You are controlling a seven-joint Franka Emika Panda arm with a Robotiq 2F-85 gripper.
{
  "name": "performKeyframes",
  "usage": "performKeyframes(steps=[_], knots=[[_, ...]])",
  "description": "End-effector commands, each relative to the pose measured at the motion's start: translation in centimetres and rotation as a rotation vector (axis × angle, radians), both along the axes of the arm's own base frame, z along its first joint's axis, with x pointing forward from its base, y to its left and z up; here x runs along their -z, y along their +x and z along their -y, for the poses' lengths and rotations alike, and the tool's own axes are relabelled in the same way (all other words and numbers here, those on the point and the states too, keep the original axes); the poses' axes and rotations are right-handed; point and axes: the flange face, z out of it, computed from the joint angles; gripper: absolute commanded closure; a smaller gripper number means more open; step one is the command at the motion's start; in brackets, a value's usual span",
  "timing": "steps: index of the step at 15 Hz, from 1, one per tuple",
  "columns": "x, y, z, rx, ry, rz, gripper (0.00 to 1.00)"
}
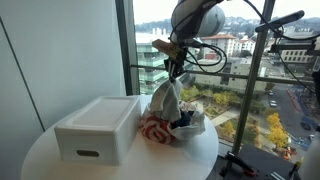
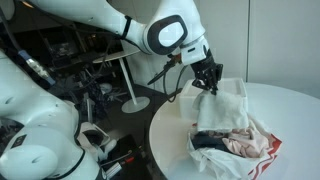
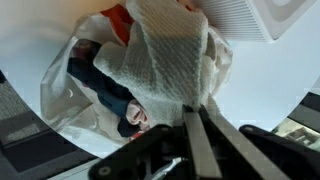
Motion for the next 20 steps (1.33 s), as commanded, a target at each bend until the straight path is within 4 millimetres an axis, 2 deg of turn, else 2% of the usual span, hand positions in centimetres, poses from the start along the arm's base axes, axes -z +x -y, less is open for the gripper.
performKeyframes(steps=[1, 4, 7, 12, 15, 20], knots=[[2.2, 1.1, 2.2, 0.042, 0.024, -0.03, 0.98], [3.6, 0.6, 3.8, 0.084, 0.005, -0.082, 0.98], [5.9, 1.5, 4.5, 0.082, -0.021, -0.175, 0.98], [12.4, 5.4, 4.4, 0.01, -0.016, -0.265, 0.98], [16.3, 7.5, 5.1, 0.013, -0.026, -0.305, 0.98], [23.3, 9.0, 7.0, 0.061, 0.013, -0.4, 0.98]])
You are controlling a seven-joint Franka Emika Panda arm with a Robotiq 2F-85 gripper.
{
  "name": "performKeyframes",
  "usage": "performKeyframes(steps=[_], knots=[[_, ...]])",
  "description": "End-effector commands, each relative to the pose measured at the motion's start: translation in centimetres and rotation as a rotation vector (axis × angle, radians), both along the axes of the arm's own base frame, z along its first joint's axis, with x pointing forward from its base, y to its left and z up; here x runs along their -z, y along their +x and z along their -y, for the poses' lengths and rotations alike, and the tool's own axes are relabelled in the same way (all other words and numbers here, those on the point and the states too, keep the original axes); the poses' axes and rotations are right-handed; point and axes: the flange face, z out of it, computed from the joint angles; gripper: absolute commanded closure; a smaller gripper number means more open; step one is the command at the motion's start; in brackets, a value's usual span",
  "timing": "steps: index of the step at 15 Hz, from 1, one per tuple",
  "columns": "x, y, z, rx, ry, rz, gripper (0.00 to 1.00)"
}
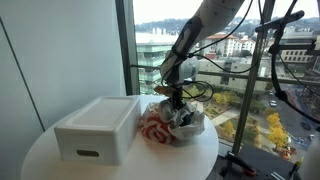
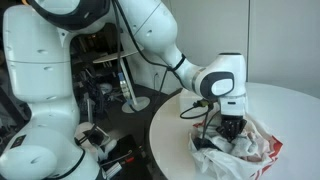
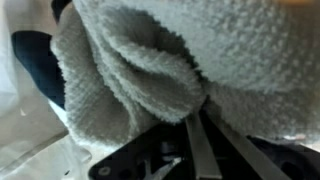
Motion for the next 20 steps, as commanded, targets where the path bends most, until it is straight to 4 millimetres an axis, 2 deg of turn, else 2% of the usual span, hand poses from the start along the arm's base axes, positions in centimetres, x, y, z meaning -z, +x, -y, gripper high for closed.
performKeyframes(steps=[1, 4, 5, 7, 10, 12, 15, 17, 18, 20], knots=[[4.1, 2.0, 1.0, 0.021, 0.03, -0.037, 0.98], [4.7, 2.8, 1.4, 0.026, 0.053, -0.06, 0.98], [4.0, 2.9, 1.3, 0.016, 0.06, -0.103, 0.68], [1.4, 2.9, 1.5, 0.021, -0.002, -0.157, 0.6], [-3.0, 2.9, 1.8, 0.051, -0.155, -0.187, 0.37], [-6.0, 3.3, 0.7, 0.01, -0.199, -0.128, 0.23], [-10.5, 4.4, -2.2, -0.089, -0.207, 0.008, 0.0], [-13.1, 5.3, -4.5, -0.157, -0.175, 0.105, 0.0], [-13.8, 6.0, -5.7, -0.194, -0.167, 0.147, 0.0], [-13.8, 7.9, -7.2, -0.272, -0.137, 0.221, 0.0]])
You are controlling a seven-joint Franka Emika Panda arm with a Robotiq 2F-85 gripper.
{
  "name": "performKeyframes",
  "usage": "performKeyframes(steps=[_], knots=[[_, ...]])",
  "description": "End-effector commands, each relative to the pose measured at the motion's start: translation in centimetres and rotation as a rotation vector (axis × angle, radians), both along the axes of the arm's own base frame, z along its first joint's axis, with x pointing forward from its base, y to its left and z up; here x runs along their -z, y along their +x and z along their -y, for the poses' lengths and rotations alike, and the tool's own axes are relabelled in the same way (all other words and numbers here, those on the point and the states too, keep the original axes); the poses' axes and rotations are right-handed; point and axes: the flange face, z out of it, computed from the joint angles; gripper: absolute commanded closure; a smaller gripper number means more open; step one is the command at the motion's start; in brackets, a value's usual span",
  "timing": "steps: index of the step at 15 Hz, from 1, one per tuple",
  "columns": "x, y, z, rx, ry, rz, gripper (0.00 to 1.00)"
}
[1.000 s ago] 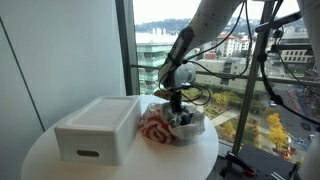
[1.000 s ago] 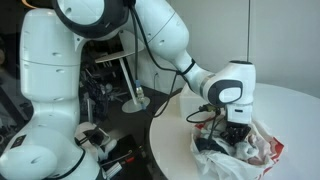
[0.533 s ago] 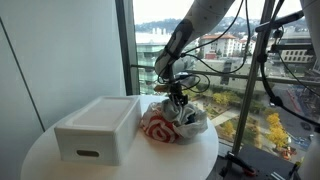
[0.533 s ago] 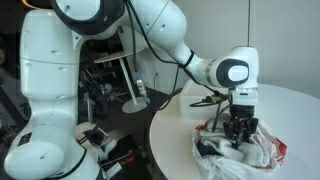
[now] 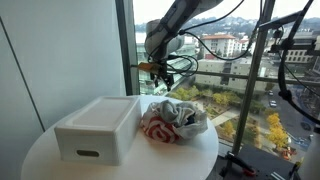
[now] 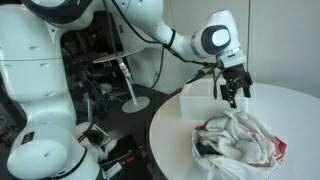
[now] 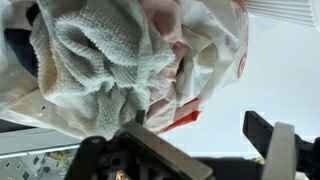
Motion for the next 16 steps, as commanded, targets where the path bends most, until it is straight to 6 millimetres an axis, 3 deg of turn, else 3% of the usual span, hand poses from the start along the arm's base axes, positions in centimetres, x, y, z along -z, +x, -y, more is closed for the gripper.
performKeyframes(steps=[1, 5, 9, 12, 14, 16], knots=[[-0.2, 2.5, -2.3, -0.147, 0.037, 0.107, 0.0], [3.2, 4.7, -3.0, -0.272, 0.101, 0.211, 0.0], [8.1, 5.0, -1.8, -0.318, 0.195, 0.283, 0.0], [11.3, 4.2, -0.1, -0.303, 0.244, 0.249, 0.0], [12.1, 3.0, 1.2, -0.292, 0.248, 0.227, 0.0], [10.9, 1.8, 1.8, -0.29, 0.227, 0.243, 0.0]])
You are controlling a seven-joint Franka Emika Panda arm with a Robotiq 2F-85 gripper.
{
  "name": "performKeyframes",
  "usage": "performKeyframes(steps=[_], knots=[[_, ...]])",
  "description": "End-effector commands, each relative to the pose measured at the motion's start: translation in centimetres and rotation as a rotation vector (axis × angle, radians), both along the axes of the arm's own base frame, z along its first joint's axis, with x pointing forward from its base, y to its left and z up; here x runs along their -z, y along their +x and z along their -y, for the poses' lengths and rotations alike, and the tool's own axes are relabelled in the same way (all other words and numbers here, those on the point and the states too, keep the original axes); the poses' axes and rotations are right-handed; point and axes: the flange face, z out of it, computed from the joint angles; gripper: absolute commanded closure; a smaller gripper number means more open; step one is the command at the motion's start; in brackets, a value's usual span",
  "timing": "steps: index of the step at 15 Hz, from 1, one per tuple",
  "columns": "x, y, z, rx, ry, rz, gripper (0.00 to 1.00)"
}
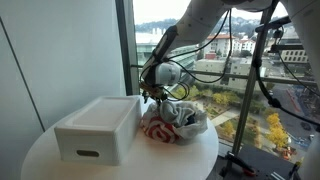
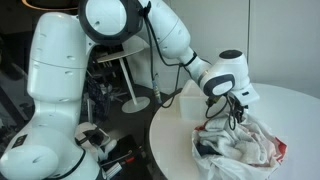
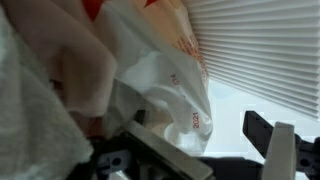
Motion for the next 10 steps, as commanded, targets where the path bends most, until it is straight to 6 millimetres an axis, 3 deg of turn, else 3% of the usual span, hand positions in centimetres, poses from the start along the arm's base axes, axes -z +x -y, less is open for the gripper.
performKeyframes(steps=[1, 6, 10], knots=[[-2.9, -1.9, 0.9, 0.001, -0.026, 0.055, 0.0], [-5.3, -4.2, 1.2, -0.009, -0.039, 0.03, 0.0], [-4.9, -3.5, 0.8, -0.04, -0.042, -0.005, 0.0]])
